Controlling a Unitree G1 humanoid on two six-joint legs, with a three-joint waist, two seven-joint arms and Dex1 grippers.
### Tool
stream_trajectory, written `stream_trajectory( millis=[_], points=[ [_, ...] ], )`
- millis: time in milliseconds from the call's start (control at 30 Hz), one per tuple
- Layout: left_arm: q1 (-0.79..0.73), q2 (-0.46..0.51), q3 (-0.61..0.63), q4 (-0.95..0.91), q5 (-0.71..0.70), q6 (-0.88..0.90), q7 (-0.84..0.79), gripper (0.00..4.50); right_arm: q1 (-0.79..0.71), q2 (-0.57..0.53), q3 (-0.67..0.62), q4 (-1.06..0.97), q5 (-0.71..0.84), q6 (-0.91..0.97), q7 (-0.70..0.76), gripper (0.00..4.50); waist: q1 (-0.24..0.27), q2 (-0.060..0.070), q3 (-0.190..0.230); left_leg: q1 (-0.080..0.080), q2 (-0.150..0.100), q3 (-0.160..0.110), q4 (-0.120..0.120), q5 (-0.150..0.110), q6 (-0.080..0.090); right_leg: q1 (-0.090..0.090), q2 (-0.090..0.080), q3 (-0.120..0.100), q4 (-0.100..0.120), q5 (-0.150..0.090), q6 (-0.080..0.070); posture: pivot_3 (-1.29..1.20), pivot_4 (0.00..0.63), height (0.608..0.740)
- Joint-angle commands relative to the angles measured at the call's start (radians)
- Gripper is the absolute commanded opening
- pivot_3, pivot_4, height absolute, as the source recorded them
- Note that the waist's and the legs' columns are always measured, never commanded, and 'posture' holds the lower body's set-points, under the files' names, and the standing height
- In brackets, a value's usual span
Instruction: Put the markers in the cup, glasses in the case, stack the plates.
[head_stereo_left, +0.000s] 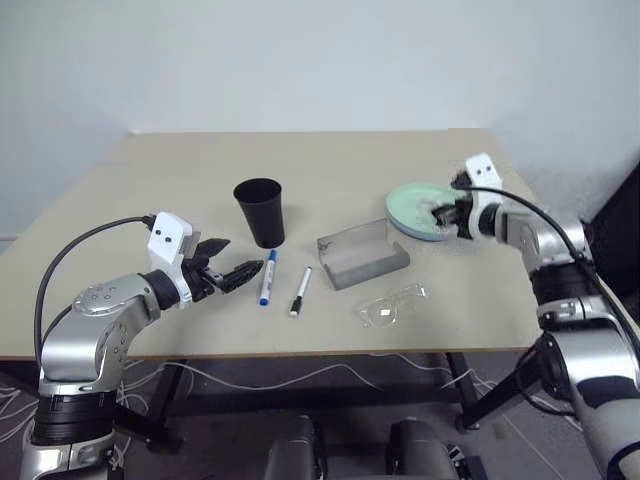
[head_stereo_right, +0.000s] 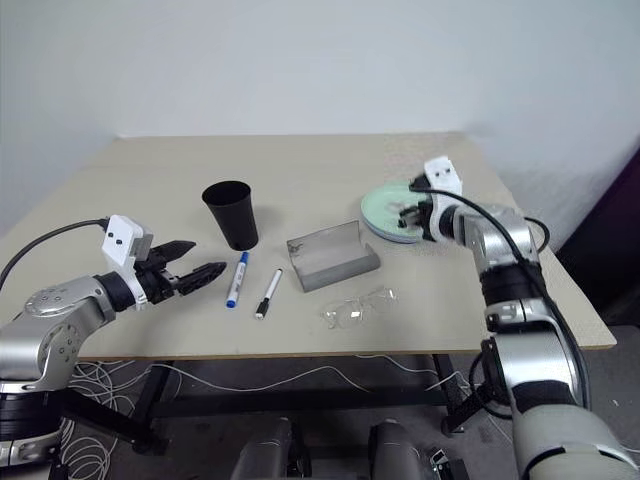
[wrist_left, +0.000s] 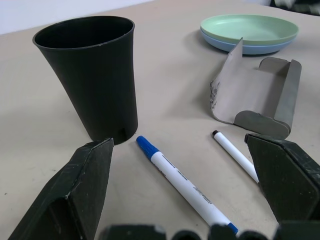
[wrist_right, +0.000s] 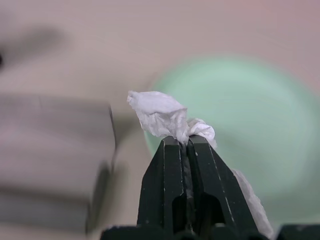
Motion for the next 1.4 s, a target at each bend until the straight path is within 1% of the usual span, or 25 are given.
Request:
stream_trajectory(
  millis=[33,167,200,267,367,500,600,700,767,867,933,1000,1067,1133,1167,1233,1300,1400],
  points=[
    [-0.032,-0.002,0.002,-0.023,-0.003,-0.019,0.003,4.50,-0.082,0.041,-0.014,0.188,-0.043,-0.167,-0.071,0.04,0.001,0.000,0.000,0.000,0.000,0.000,0.000,0.000,0.000,0.000,0.000,0.000,0.000,0.000,0.000,0.00,0.000,0.639],
    [-0.031,-0.007,-0.001,-0.039,-0.006,-0.016,0.010,4.50,-0.155,0.087,-0.032,0.408,-0.073,-0.352,-0.159,0.04,0.001,0.000,0.000,-0.002,-0.001,0.001,0.000,0.000,-0.001,-0.001,-0.001,0.000,0.001,0.000,0.000,0.00,0.000,0.639],
    [-0.030,-0.007,0.000,-0.042,-0.007,-0.015,0.011,4.50,-0.165,0.091,-0.038,0.441,-0.075,-0.381,-0.172,0.49,0.000,0.000,0.000,-0.002,-0.001,0.001,0.001,0.001,-0.001,-0.002,-0.001,0.001,0.001,0.000,0.000,0.00,0.000,0.639],
    [-0.028,-0.008,0.001,-0.047,-0.008,-0.014,0.013,4.50,-0.177,0.094,-0.045,0.487,-0.085,-0.439,-0.198,1.02,0.000,0.000,0.000,-0.003,-0.001,0.001,0.001,0.001,-0.002,-0.003,-0.001,0.001,0.001,0.000,0.000,0.00,0.000,0.639],
    [-0.023,-0.011,0.001,-0.060,-0.010,-0.010,0.019,4.50,-0.186,0.091,-0.066,0.517,-0.084,-0.483,-0.214,2.04,-0.001,0.000,0.000,-0.003,-0.001,0.001,0.001,0.003,-0.004,-0.003,0.000,0.001,0.002,0.000,0.000,0.00,0.000,0.639],
    [-0.031,-0.017,-0.016,-0.070,-0.003,-0.011,0.020,4.50,-0.189,0.065,-0.082,0.509,-0.087,-0.502,-0.196,3.39,0.000,0.000,0.000,-0.003,-0.001,0.001,0.001,0.001,-0.001,-0.003,0.000,0.001,0.004,0.000,0.000,0.00,0.000,0.639],
    [-0.071,-0.020,-0.046,-0.065,0.006,-0.010,0.018,4.50,-0.174,0.026,-0.080,0.455,-0.090,-0.493,-0.140,4.43,0.003,0.000,0.000,-0.003,-0.001,-0.001,0.002,0.001,0.000,-0.002,0.000,0.000,0.004,0.000,0.000,0.00,0.000,0.639],
    [-0.118,-0.014,-0.082,-0.056,0.019,-0.005,0.012,4.50,-0.138,-0.012,-0.074,0.354,-0.082,-0.448,-0.063,4.47,0.002,0.000,0.000,-0.003,-0.002,-0.001,0.002,0.001,0.000,-0.002,0.000,0.001,0.003,0.000,0.000,0.00,0.000,0.639],
    [-0.167,-0.018,-0.129,-0.049,0.039,0.010,0.017,4.50,-0.090,-0.048,-0.066,0.243,-0.073,-0.390,0.006,4.47,0.002,0.000,0.000,-0.003,-0.002,-0.001,0.002,0.001,0.000,-0.001,0.000,0.001,0.002,0.000,0.000,0.00,0.000,0.639],
    [-0.259,-0.023,-0.236,-0.048,0.073,0.080,0.016,4.50,0.012,-0.116,-0.052,0.020,-0.052,-0.267,0.123,4.47,0.003,0.000,0.000,-0.002,-0.002,-0.002,0.001,0.002,0.001,0.001,0.000,0.000,0.001,-0.001,0.000,0.00,0.000,0.639],
    [-0.328,-0.019,-0.328,-0.041,0.115,0.115,-0.004,4.50,0.093,-0.178,-0.036,-0.143,-0.037,-0.203,0.216,4.47,0.003,0.000,0.000,-0.002,-0.003,-0.003,0.001,0.003,0.003,0.002,0.000,0.000,0.000,-0.001,0.001,0.00,0.000,0.639],
    [-0.388,-0.022,-0.400,-0.030,0.138,0.149,-0.029,4.50,0.154,-0.233,-0.031,-0.268,-0.016,-0.132,0.285,4.47,0.001,0.001,0.000,-0.002,-0.003,-0.002,0.001,0.003,0.003,0.003,0.000,0.000,-0.001,-0.001,0.001,0.00,0.000,0.639],
    [-0.424,-0.026,-0.433,-0.018,0.142,0.181,-0.046,4.50,0.185,-0.262,-0.034,-0.339,0.002,-0.072,0.317,4.47,-0.004,0.001,0.000,-0.002,-0.003,-0.002,0.001,0.004,0.003,0.003,0.000,0.001,-0.001,-0.001,0.001,0.00,0.000,0.639],
    [-0.509,-0.052,-0.511,0.016,0.172,0.214,-0.064,4.50,0.257,-0.349,-0.039,-0.453,0.040,-0.031,0.419,4.47,-0.007,0.001,0.000,-0.001,-0.002,-0.003,0.001,0.003,0.004,0.003,0.000,0.001,-0.001,-0.001,0.001,0.00,0.000,0.639],
    [-0.557,-0.072,-0.555,0.038,0.186,0.242,-0.072,4.50,0.299,-0.403,-0.040,-0.508,0.061,-0.011,0.480,4.47,0.000,0.001,0.000,-0.001,-0.002,-0.003,0.000,0.003,0.004,0.003,0.001,0.001,-0.002,-0.001,0.001,0.00,0.000,0.639],
    [-0.630,-0.103,-0.628,0.070,0.213,0.284,-0.089,4.50,0.362,-0.479,-0.049,-0.577,0.091,0.001,0.555,4.47,0.005,0.001,0.000,0.000,-0.002,-0.004,0.000,0.003,0.004,0.004,0.001,0.000,-0.003,-0.001,0.001,0.00,0.000,0.639],
    [-0.691,-0.132,-0.702,0.092,0.240,0.315,-0.110,4.50,0.390,-0.514,-0.063,-0.602,0.106,0.007,0.567,4.47,0.003,0.000,0.001,0.001,-0.002,-0.005,0.000,0.003,0.004,0.005,0.000,-0.001,-0.004,-0.001,0.001,0.00,0.000,0.639],
    [-0.758,-0.177,-0.794,0.130,0.277,0.350,-0.134,4.50,0.403,-0.523,-0.076,-0.618,0.115,0.021,0.542,4.47,-0.003,0.000,0.001,0.002,-0.002,-0.006,0.001,0.002,0.006,0.006,-0.001,0.001,-0.005,-0.001,0.001,0.00,0.000,0.639]
  ],
)
